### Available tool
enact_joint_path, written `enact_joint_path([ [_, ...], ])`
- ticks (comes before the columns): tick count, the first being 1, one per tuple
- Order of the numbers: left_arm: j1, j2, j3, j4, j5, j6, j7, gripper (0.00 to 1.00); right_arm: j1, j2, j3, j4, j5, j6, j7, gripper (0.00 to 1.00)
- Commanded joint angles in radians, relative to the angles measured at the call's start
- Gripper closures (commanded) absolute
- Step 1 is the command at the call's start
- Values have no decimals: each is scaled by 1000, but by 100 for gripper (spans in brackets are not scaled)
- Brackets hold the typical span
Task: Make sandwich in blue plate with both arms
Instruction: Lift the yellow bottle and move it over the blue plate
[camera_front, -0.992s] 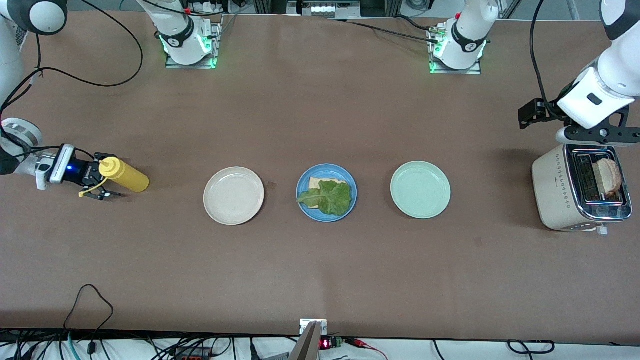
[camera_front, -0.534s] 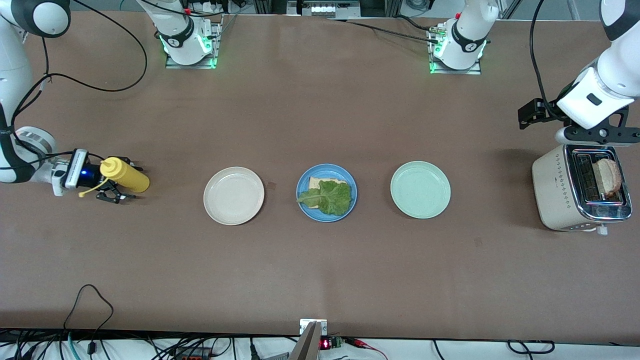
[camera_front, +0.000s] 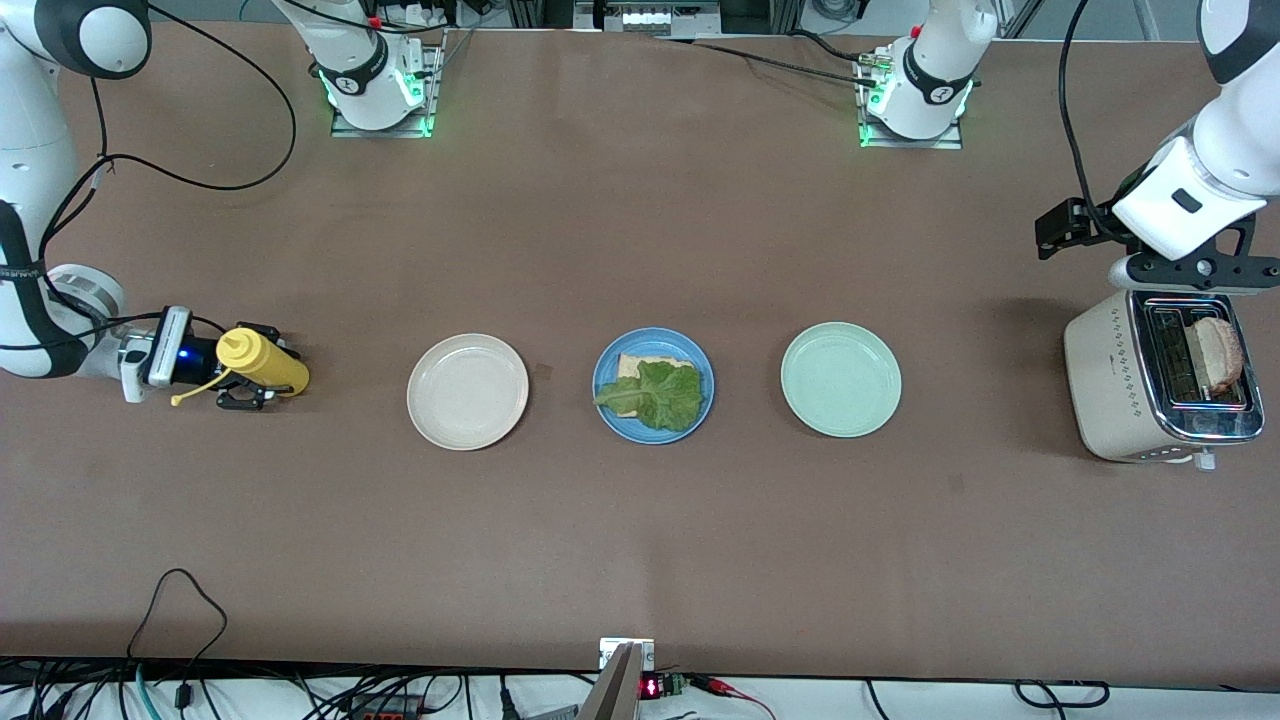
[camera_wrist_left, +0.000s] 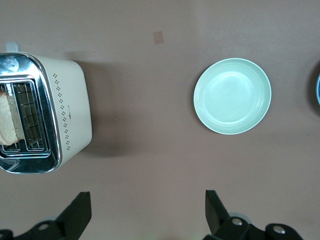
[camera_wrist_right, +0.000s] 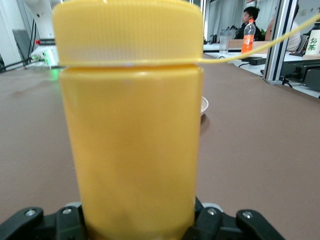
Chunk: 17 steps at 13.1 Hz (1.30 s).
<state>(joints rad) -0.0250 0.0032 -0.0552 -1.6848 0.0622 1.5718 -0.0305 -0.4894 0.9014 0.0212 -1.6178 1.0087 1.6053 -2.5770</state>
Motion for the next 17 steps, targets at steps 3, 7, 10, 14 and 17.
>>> enact_joint_path([
  [3,3,8,-6,11,7,-10,-2,0,155,-177,0,-4,-125,126,147,92],
  [7,2,12,-6,11,7,-10,-2,0,310,-305,2,-16,-254,287,351,92],
  [10,2,14,-6,11,7,-9,-2,0,438,-373,2,-24,-333,375,568,91],
  [14,2,14,-6,11,7,-10,-2,0,593,-420,2,-28,-514,436,898,90],
  [17,2,14,-6,11,7,-9,-2,0,733,-423,0,-28,-681,525,1136,90],
])
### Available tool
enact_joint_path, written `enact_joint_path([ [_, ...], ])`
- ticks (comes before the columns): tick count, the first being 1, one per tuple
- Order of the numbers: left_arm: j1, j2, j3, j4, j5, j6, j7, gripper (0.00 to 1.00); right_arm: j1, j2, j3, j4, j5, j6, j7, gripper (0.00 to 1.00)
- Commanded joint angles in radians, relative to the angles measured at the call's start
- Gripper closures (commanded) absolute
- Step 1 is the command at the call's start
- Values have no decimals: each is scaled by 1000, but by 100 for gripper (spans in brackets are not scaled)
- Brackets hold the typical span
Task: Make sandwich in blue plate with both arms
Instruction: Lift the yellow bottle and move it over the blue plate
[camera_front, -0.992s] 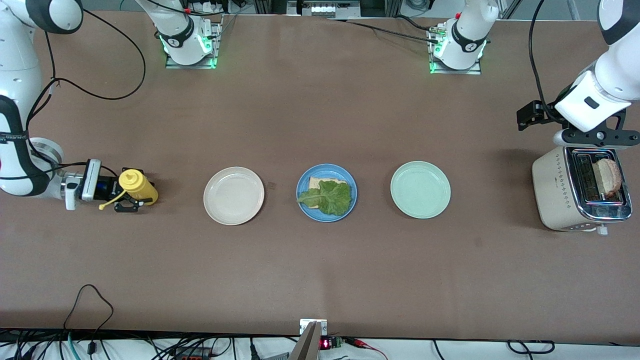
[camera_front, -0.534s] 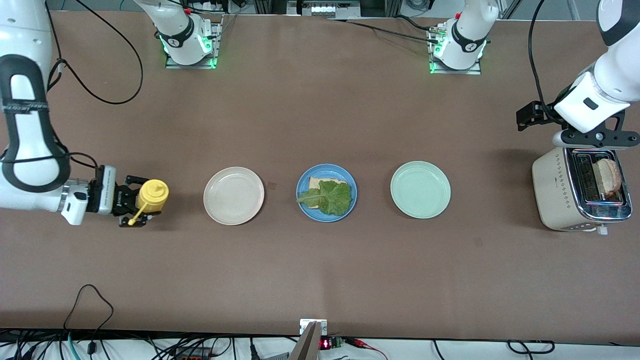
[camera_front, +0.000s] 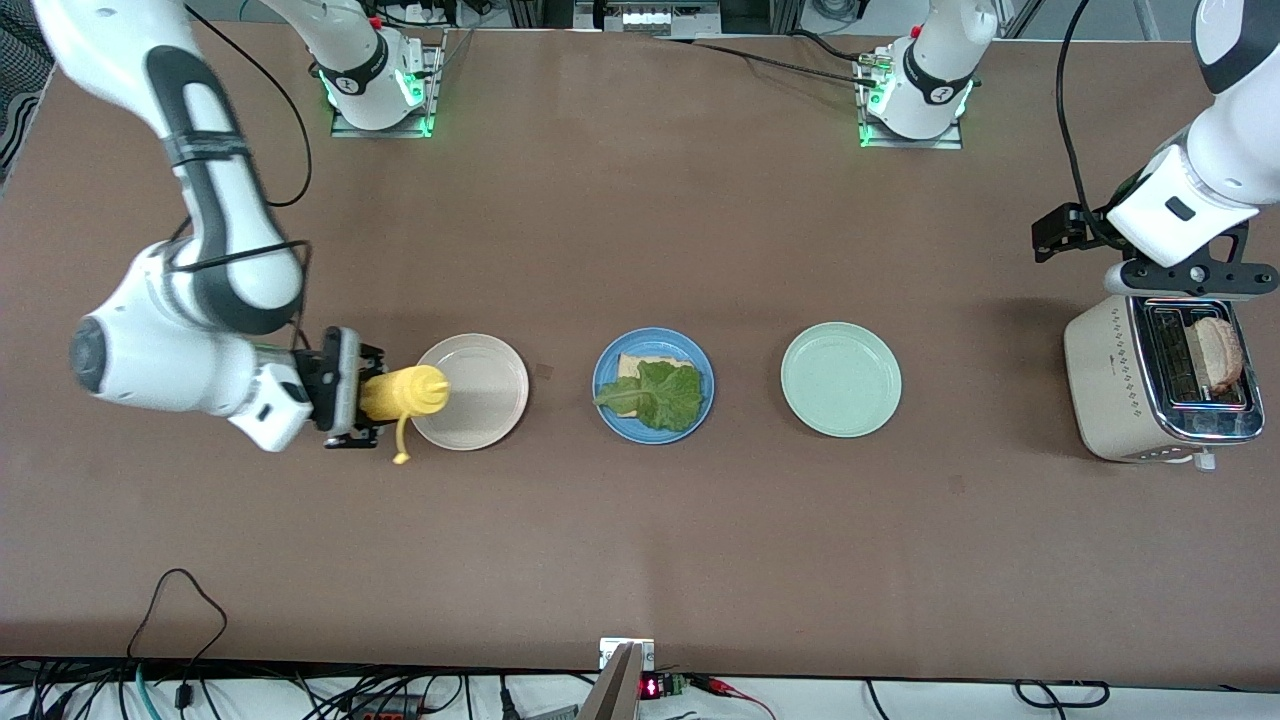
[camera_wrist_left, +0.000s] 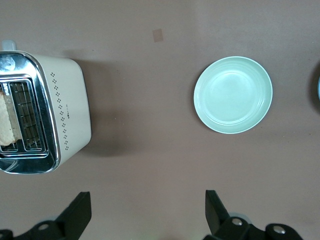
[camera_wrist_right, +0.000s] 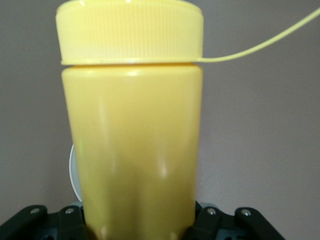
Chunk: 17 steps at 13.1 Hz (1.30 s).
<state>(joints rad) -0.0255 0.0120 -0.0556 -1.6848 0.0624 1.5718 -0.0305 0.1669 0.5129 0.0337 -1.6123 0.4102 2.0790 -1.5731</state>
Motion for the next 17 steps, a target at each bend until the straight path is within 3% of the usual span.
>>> enact_joint_path([
  [1,2,5,-6,11,7,-10,-2,0,121,-31,-14,-34,-135,73,213,90],
  [7,1,6,-6,11,7,-9,-2,0,315,15,-20,-31,-415,107,508,90],
  [13,1,9,-6,11,7,-9,-2,0,456,88,-75,-29,-508,194,637,90],
  [17,1,11,-6,11,7,-9,-2,0,450,81,-86,-26,-501,190,634,90],
])
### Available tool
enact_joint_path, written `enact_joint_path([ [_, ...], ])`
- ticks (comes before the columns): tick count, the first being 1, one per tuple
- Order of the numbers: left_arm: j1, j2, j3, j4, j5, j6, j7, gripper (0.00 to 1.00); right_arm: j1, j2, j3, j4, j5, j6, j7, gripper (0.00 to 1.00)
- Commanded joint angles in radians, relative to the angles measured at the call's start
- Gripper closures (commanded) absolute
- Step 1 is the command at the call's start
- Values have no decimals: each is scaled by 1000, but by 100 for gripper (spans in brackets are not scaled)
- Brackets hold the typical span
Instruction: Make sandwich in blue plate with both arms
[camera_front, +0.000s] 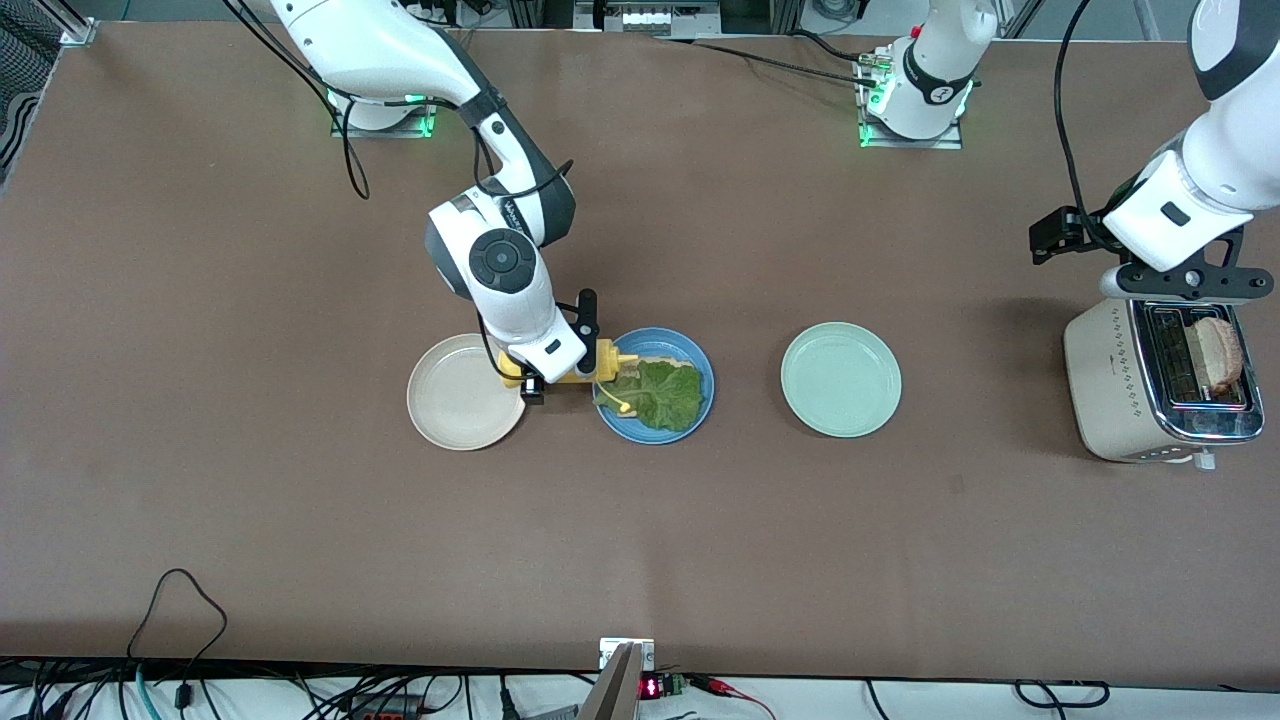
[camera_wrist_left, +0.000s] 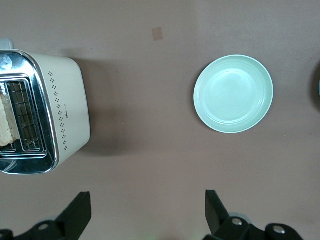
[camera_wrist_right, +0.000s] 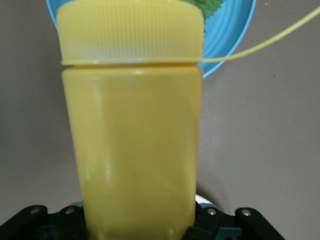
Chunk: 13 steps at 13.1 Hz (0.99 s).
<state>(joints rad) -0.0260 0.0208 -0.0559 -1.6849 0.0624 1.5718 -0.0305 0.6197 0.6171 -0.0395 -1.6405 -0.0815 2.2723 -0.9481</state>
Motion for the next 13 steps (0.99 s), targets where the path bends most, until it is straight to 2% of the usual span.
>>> enact_joint_path([
  [1,1,2,-5,11,7,-9,-2,0,-26,-34,-19,2,5,-4,8,90],
  [3,5,2,-4,11,7,-10,-2,0,-92,-78,-11,-1,32,-19,-11,90],
  [5,6,2,1,10,8,-13,0,0,-173,-134,16,-4,64,-98,-87,90],
  [9,3,2,-5,10,7,-12,0,0,-439,-244,102,-39,242,-244,-331,90],
  [13,0,7,-5,10,7,-9,-2,0,-696,-270,185,-50,409,-362,-593,90],
])
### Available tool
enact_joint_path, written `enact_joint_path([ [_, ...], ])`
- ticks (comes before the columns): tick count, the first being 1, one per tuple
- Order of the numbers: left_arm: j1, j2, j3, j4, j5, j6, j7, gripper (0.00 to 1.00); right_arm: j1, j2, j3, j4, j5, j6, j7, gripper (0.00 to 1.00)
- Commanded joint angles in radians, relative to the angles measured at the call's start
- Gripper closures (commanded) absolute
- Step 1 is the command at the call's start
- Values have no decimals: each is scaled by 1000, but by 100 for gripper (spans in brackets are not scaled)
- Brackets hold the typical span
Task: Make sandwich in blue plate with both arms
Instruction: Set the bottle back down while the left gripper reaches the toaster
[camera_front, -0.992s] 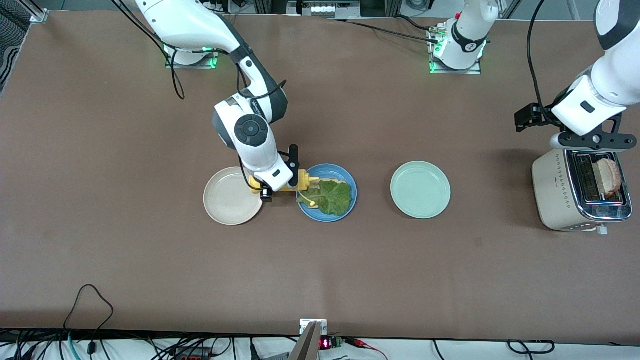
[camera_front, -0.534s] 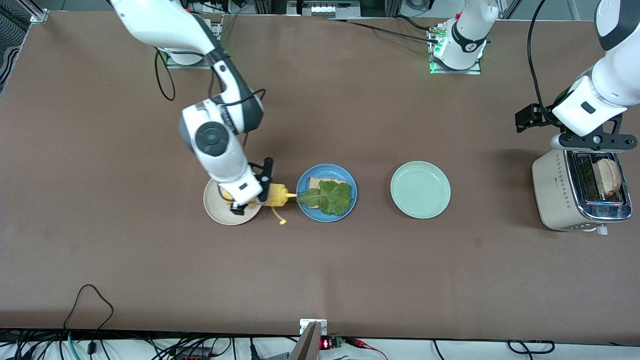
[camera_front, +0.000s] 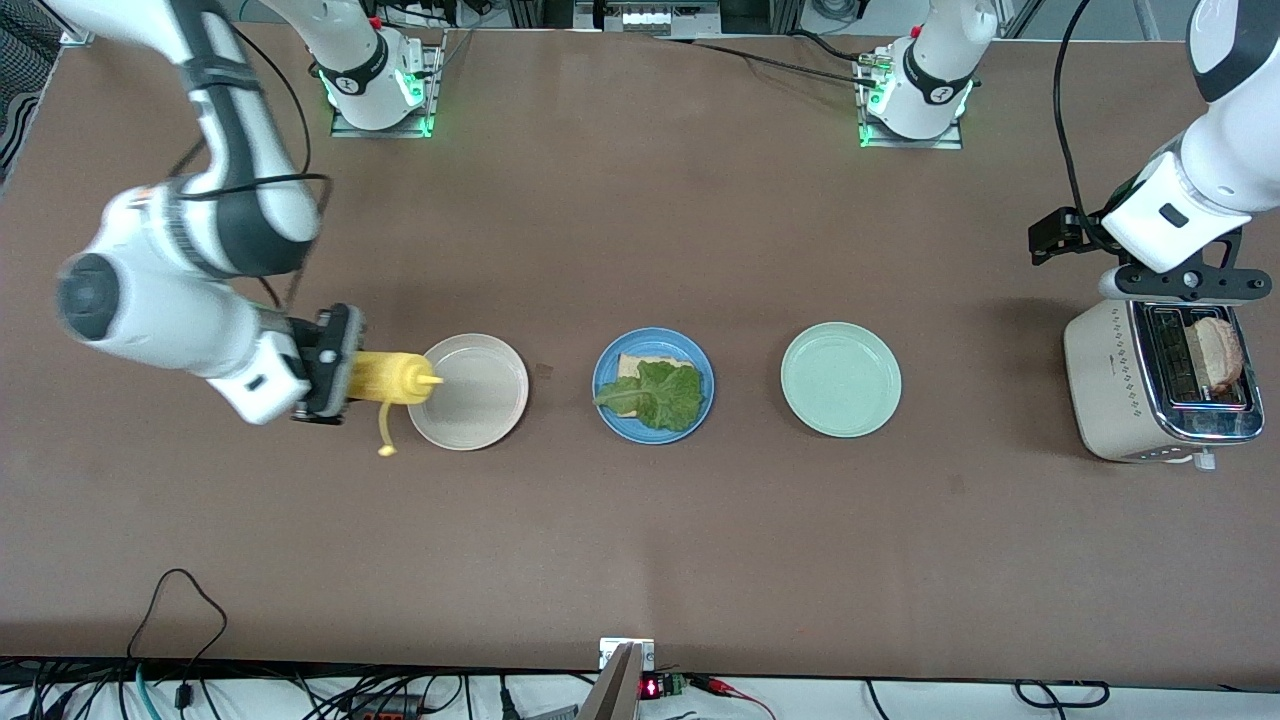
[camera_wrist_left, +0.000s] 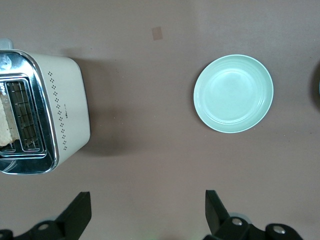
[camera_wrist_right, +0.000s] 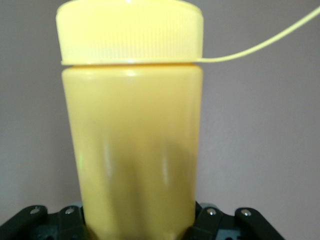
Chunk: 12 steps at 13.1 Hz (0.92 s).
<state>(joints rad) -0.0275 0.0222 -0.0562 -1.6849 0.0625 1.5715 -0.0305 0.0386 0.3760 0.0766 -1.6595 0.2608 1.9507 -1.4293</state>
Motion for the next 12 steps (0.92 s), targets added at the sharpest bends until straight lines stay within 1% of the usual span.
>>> enact_joint_path([
  [1,1,5,-5,10,7,-8,-2,0,-185,-28,96,-34,104,-65,-193,90],
  [2,3,5,-5,11,7,-8,-2,0,-253,-23,121,-39,147,-94,-276,90],
  [3,3,4,-5,10,7,-8,-2,0,-297,-16,129,-40,187,-126,-349,90],
  [5,3,5,-5,10,7,-8,-2,0,-377,17,130,-46,303,-192,-521,90],
  [9,1,10,-5,10,7,-8,-2,0,-483,148,130,-45,500,-295,-793,90],
  [10,1,10,-5,11,7,-8,0,0,-503,188,132,-43,526,-299,-842,90],
  [12,1,7,-5,13,5,-8,0,0,-552,272,150,-36,551,-305,-920,90],
])
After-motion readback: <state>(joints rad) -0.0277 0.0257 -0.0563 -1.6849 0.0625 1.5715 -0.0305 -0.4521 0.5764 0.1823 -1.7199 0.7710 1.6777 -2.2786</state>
